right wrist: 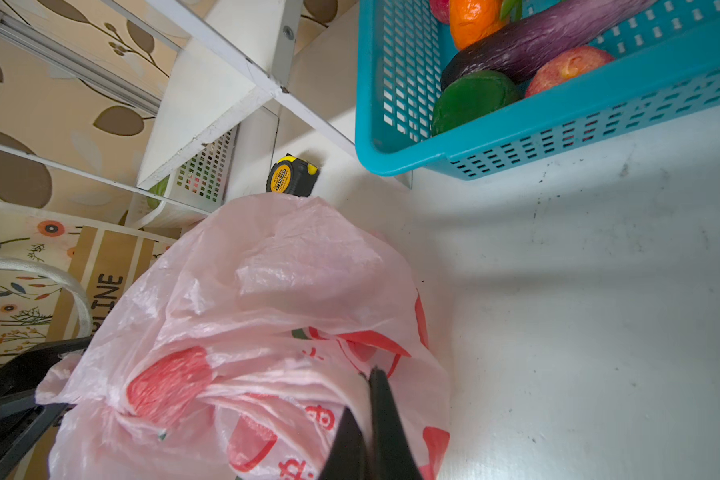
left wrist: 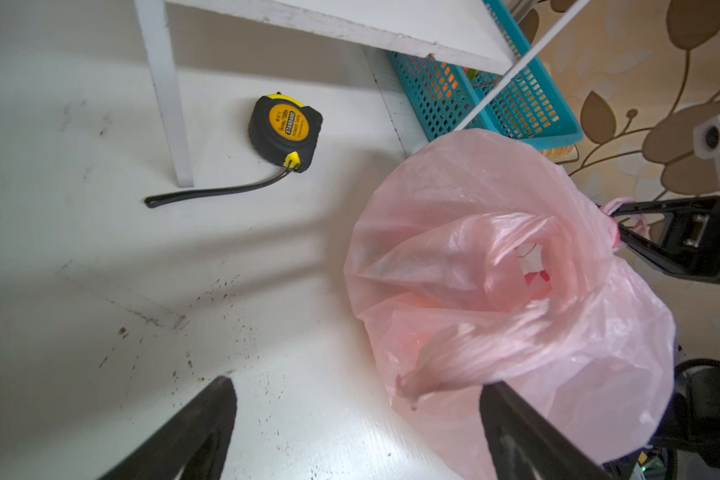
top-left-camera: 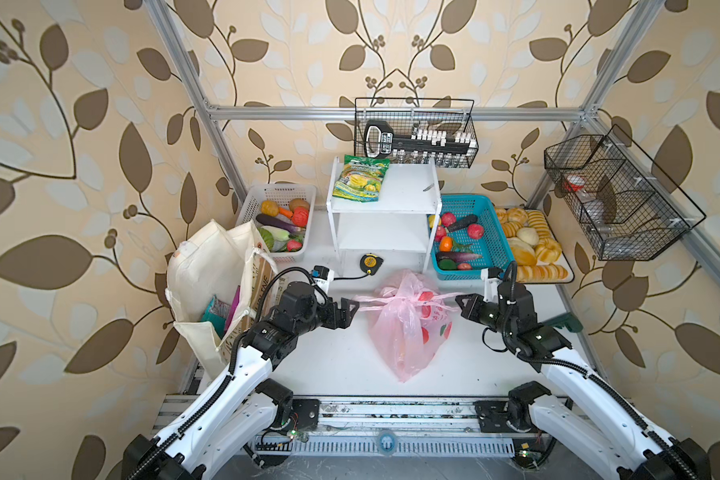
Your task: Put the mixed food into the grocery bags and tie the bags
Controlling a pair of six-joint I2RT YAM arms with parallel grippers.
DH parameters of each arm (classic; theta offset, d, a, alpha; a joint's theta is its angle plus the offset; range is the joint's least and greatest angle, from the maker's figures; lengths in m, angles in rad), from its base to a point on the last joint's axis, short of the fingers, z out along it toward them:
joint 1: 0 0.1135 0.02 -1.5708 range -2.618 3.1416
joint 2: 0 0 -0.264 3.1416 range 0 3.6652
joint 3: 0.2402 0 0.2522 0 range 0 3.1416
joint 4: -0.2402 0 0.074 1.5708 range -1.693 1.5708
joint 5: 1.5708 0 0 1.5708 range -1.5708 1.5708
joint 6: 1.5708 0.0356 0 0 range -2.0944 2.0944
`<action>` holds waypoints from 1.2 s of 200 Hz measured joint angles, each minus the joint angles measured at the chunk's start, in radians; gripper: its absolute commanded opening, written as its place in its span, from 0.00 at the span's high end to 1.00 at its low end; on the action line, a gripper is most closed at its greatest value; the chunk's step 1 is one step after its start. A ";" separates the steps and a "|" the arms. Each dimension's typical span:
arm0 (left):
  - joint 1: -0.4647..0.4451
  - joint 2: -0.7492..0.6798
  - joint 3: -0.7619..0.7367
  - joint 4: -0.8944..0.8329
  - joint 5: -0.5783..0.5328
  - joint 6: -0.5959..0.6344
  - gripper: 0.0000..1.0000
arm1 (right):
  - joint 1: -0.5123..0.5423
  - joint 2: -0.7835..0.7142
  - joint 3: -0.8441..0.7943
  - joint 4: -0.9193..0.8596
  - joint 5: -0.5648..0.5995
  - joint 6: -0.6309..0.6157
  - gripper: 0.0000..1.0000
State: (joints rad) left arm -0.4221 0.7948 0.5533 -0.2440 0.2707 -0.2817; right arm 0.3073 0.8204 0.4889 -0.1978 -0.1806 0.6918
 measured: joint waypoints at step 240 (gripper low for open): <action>-0.013 0.367 0.146 -0.241 -0.064 -0.303 0.45 | 0.049 -0.026 -0.035 -0.122 0.106 -0.011 0.51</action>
State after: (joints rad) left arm -0.4351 1.1618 0.6998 -0.4854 0.2066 -0.5850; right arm 0.3565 0.7944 0.4541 -0.3195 -0.0746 0.6804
